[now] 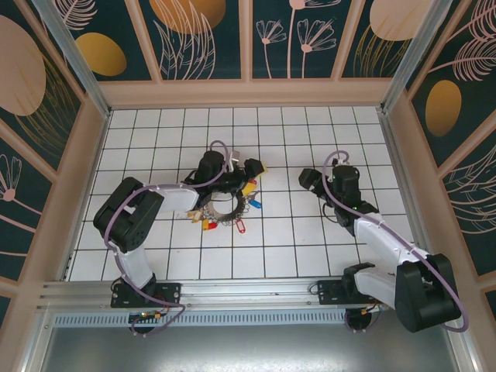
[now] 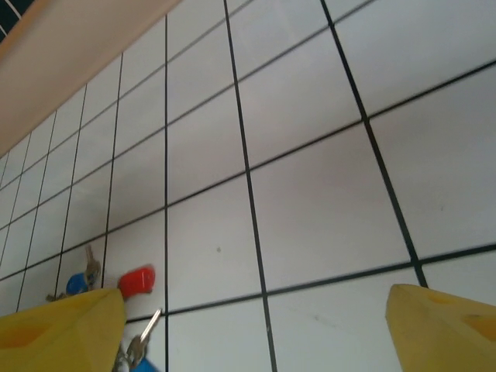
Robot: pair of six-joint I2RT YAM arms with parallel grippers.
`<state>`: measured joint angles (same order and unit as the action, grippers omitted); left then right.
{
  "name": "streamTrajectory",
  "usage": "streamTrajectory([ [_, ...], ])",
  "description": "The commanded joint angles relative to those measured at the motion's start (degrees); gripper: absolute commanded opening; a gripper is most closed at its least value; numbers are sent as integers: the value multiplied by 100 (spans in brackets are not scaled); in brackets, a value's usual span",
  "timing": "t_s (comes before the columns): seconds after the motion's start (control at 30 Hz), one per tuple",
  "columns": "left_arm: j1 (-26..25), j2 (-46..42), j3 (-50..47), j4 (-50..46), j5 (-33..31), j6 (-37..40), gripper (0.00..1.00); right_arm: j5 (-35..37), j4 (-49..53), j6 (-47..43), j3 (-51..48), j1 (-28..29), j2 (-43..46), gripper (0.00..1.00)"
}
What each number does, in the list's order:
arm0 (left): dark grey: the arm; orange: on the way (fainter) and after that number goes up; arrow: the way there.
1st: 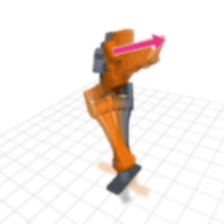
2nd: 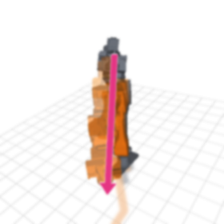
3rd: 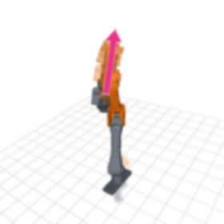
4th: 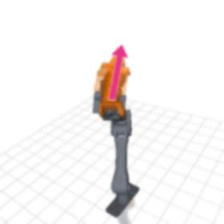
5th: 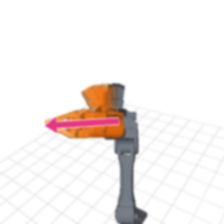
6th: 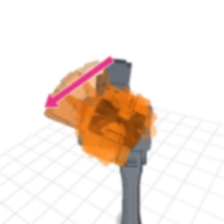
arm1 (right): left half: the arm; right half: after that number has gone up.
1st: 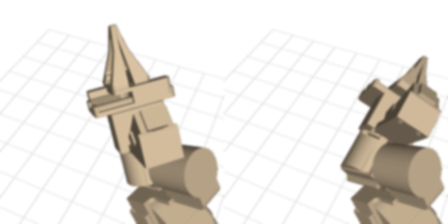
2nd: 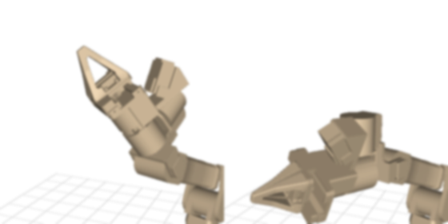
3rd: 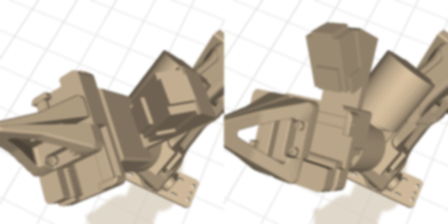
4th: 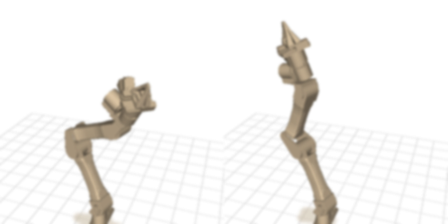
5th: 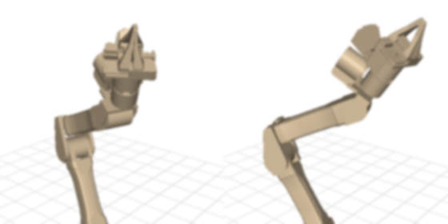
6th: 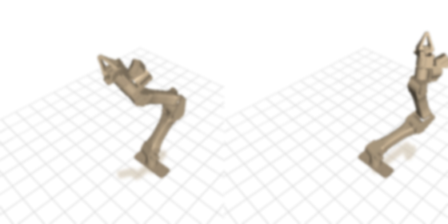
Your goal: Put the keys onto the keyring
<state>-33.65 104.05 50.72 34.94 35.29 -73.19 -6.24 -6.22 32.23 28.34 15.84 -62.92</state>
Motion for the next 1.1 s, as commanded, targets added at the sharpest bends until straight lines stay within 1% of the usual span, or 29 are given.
streamTrajectory([
  [0.0,92,-163,641,-411,284,447,99,-705,578,-493,120,9,67,81],
  [0.03,150,-271,821,-765,324,728,99,-818,639,-647,160,48,20,79],
  [0.07,236,-439,972,-1142,311,1055,99,-766,717,-757,207,159,-37,81],
  [0.1,346,-546,1114,-1682,224,1431,99,-709,741,-863,247,325,-120,85],
  [0.13,467,-796,1245,-2209,91,1777,99,-817,656,-1101,243,508,-188,85],
  [0.17,603,-951,1390,-2791,-124,2183,99,-802,516,-1388,255,817,-249,84],
  [0.2,757,-1088,1507,-3285,-319,2623,99,-719,297,-1727,232,1173,-281,82],
  [0.27,1072,-1304,1610,-3948,-619,3233,99,-723,-403,-2526,52,1834,-280,80],
  [0.33,1388,-1490,1563,-4302,-822,3644,99,-936,-1109,-3552,-233,2231,-228,74],
  [0.4,1634,-1703,1394,-4497,-1104,4105,99,-1151,-1741,-4595,-542,2436,-205,73],
  [0.43,1707,-1784,1317,-4575,-1280,4306,99,-1322,-1854,-4989,-574,2481,-264,71],
  [0.5,1765,-1947,1122,-4690,-1769,4771,99,-1591,-1778,-5728,-447,2518,-580,65],
  [0.57,1772,-2047,953,-4724,-2203,5183,99,-1650,-1346,-6381,-156,2555,-1042,64],
  [0.6,1765,-2100,850,-4729,-2491,5431,99,-1548,-1094,-6522,101,2548,-1359,58],
  [0.63,1774,-2141,756,-4743,-2816,5577,99,-1536,-919,-6697,277,2547,-1613,55],
  [0.7,1774,-2289,544,-4671,-3507,5794,99,-1415,-1021,-6941,487,2679,-2048,55],
  [0.77,1769,-2418,288,-4536,-3864,5867,99,-1306,-1322,-6947,629,2803,-2391,55],
  [0.8,1774,-2477,158,-4425,-3956,5845,99,-1265,-1364,-6933,751,2851,-2586,55],
  [0.87,1770,-2553,-109,-4168,-3940,5829,99,-1092,-1309,-7043,1011,2927,-2936,56],
  [0.93,1768,-2569,-316,-4010,-3874,5879,99,-546,-1409,-7310,1086,2998,-3192,58],
  [1.0,1769,-2532,-358,-3999,-3932,5904,99,-208,-1522,-7575,1076,2967,-3314,58],
  [1.07,1771,-2484,-337,-3986,-3948,5896,99,-256,-1388,-7720,1145,2871,-3377,54],
])
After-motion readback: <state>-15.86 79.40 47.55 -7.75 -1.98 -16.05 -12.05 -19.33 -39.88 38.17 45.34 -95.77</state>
